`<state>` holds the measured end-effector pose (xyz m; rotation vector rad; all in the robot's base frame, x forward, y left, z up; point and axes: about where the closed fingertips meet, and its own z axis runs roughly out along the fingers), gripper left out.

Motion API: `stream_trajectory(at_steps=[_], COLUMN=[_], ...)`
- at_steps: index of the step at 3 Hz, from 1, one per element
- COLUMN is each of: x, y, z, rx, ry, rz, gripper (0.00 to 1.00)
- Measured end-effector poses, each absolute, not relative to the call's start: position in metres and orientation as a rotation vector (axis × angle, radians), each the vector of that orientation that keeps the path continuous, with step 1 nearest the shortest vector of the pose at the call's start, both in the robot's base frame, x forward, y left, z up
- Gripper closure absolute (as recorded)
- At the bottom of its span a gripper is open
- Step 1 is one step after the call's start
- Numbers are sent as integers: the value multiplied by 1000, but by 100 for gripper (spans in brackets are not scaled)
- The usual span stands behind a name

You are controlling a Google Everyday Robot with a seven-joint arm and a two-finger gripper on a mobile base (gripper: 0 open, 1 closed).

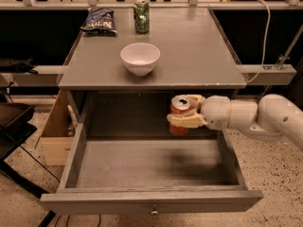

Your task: Place coke can into top drawer

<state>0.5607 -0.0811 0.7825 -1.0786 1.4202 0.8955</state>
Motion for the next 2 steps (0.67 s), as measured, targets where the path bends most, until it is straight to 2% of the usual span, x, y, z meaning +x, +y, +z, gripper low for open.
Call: stream_trajectory(at_steps=[2], x=[522], y=[-61], z=[735], rx=[-1093], ry=[1399], rz=[930], gripper=[100])
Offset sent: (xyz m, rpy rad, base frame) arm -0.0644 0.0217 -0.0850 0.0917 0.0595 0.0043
